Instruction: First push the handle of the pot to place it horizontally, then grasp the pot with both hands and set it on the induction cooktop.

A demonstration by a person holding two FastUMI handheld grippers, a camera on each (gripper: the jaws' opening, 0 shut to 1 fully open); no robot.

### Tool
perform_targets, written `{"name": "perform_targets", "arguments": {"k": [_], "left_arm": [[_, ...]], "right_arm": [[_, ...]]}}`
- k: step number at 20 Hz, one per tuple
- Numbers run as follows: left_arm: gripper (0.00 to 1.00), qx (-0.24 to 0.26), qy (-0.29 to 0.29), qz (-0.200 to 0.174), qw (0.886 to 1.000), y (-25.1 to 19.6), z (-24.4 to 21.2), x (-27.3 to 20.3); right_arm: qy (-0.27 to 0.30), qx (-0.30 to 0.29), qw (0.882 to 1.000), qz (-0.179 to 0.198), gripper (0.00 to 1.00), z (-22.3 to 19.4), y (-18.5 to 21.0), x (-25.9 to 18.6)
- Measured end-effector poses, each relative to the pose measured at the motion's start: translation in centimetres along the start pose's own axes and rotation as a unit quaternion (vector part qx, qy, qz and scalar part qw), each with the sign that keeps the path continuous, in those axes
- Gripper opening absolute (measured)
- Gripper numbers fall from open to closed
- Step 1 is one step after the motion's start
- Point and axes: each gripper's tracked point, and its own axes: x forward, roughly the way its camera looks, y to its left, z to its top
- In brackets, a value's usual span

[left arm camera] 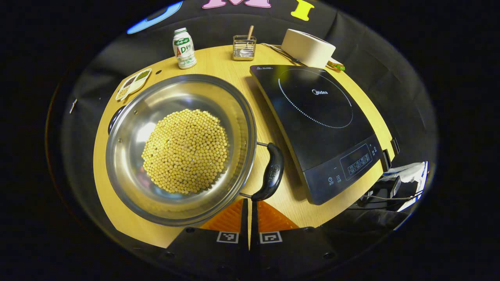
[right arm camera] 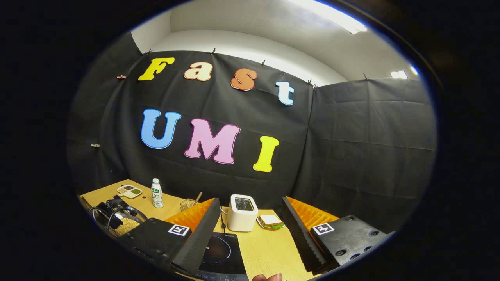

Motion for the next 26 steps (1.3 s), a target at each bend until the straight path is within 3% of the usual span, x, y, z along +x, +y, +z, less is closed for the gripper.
{"name": "perform_targets", "arguments": {"k": [8, 26], "left_arm": [[0.05, 0.014, -0.016, 0.003, 1.000, -1.0, 4.3, 2.0], [0.05, -0.049, -0.056, 0.003, 0.997, -0.1, 12.3, 5.9]], "right_arm": [[0.002, -0.003, 1.000, -0.009, 0.98, -0.1, -0.4, 0.0], [0.031, -0.022, 0.999, -0.009, 0.97, -0.8, -0.5, 0.2]]}}
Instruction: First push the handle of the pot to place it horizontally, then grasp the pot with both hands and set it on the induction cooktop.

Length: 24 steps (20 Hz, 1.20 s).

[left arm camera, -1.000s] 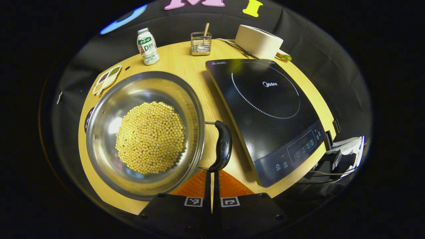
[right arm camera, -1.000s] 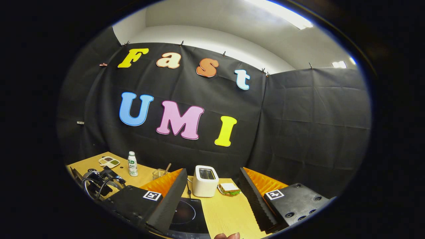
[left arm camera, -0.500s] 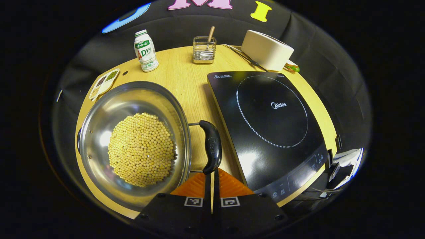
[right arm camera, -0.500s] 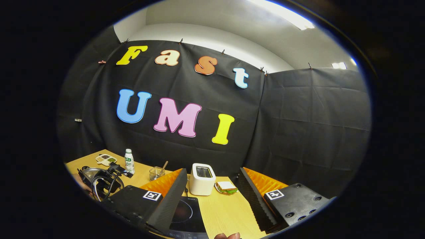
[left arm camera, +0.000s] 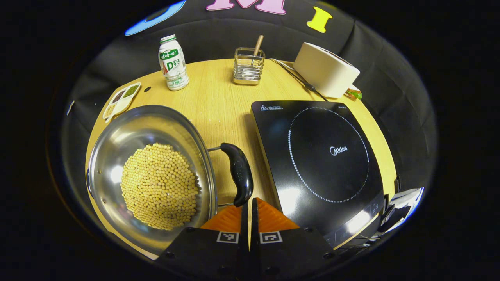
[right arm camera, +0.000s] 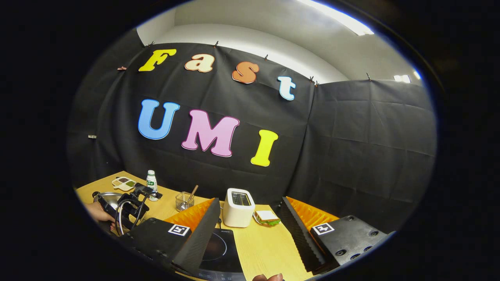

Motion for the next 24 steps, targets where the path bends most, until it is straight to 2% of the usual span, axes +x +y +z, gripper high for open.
{"name": "perform_targets", "arguments": {"k": [6, 7, 12, 13, 14, 15, 18, 24], "left_arm": [[0.05, -0.015, -0.047, -0.001, 0.999, -0.2, -1.9, -3.0], [0.02, -0.019, -0.059, -0.005, 0.998, -0.4, -2.6, -3.7], [0.79, -0.030, -0.138, -0.032, 0.989, -0.8, -4.1, -9.4], [0.83, -0.037, -0.162, -0.035, 0.985, -0.5, -3.8, -10.9], [0.93, -0.046, -0.188, -0.035, 0.980, 0.1, -3.2, -12.2], [0.96, -0.059, -0.209, -0.032, 0.976, 0.9, -2.8, -13.7], [0.96, -0.094, -0.242, -0.005, 0.966, 5.5, -1.9, -16.6], [0.96, -0.104, -0.250, 0.086, 0.959, 17.1, -1.9, -18.3]], "right_arm": [[0.023, 0.007, 1.000, 0.018, 0.98, -0.7, 0.6, 0.5], [0.026, 0.008, 0.999, 0.024, 0.98, -1.1, 0.9, 0.7], [0.026, 0.015, 0.998, 0.057, 0.98, -0.7, 4.1, 1.7], [0.026, 0.017, 0.997, 0.066, 0.98, -0.7, 4.7, 1.8], [0.028, 0.019, 0.997, 0.075, 0.98, -0.7, 5.5, 2.0], [0.031, 0.022, 0.996, 0.085, 0.98, -0.9, 6.4, 2.0], [0.037, 0.025, 0.992, 0.117, 0.98, -1.0, 9.4, 2.3], [0.068, 0.043, 0.978, 0.191, 0.98, -1.9, 15.6, 3.5]]}}
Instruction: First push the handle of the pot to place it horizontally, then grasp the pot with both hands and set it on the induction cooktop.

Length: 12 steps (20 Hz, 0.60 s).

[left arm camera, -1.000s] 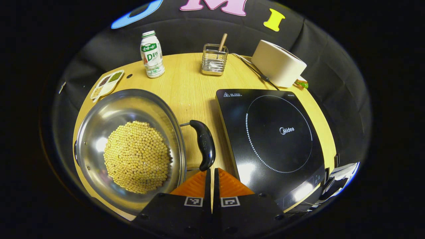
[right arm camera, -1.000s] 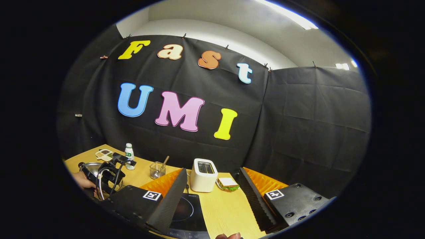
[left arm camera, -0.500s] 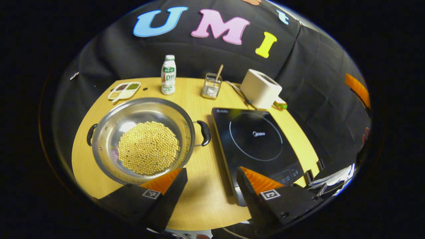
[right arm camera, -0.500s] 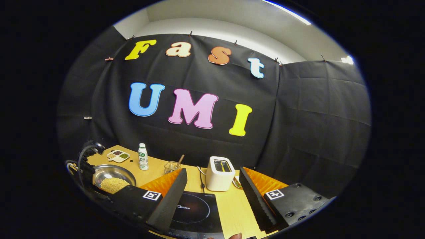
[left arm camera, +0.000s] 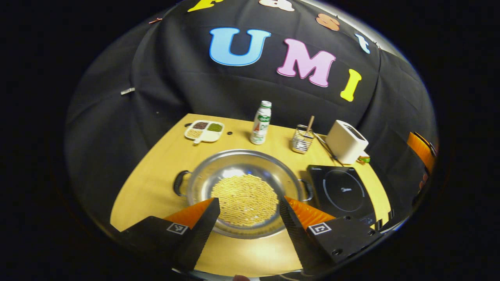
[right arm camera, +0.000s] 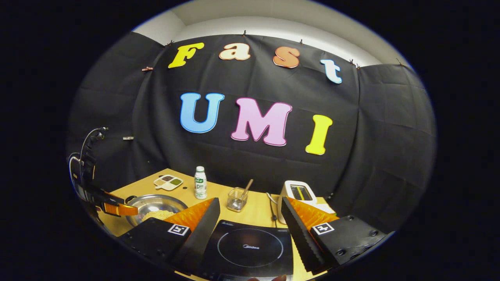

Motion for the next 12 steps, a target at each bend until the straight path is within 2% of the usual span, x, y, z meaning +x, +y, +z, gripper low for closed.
{"name": "perform_targets", "arguments": {"k": [4, 8, 12], "left_arm": [[0.96, 0.009, 0.000, 0.034, 0.999, 5.2, 0.7, 0.8], [0.96, 0.016, 0.012, 0.044, 0.999, 8.5, 0.4, 2.4], [0.96, 0.011, 0.040, 0.046, 0.998, 10.5, -0.6, 5.0]], "right_arm": [[0.040, 0.018, 0.999, 0.030, 0.98, -2.6, 3.6, 2.4], [0.090, 0.036, 0.994, 0.057, 0.98, -6.3, 7.2, 4.6], [0.152, 0.067, 0.984, 0.068, 0.98, -10.3, 10.1, 7.1]]}}
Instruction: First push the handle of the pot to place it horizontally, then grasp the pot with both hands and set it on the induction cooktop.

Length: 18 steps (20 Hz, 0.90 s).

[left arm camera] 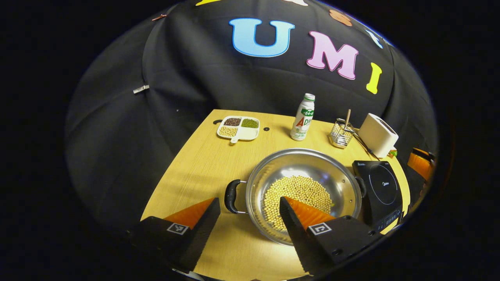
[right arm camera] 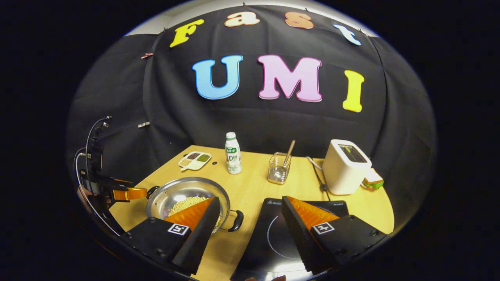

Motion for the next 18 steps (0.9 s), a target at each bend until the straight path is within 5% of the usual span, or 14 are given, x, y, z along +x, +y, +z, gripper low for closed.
{"name": "perform_targets", "arguments": {"k": [9, 18], "left_arm": [[0.94, 0.004, 0.054, -0.010, 0.999, 1.4, -1.7, 6.5], [0.81, 0.001, 0.068, -0.018, 0.998, 1.4, -2.5, 9.8]], "right_arm": [[0.102, 0.055, 0.993, 0.015, 0.99, -6.3, 2.2, 7.3], [0.170, 0.069, 0.983, 0.017, 0.96, -11.2, 3.9, 11.8]]}}
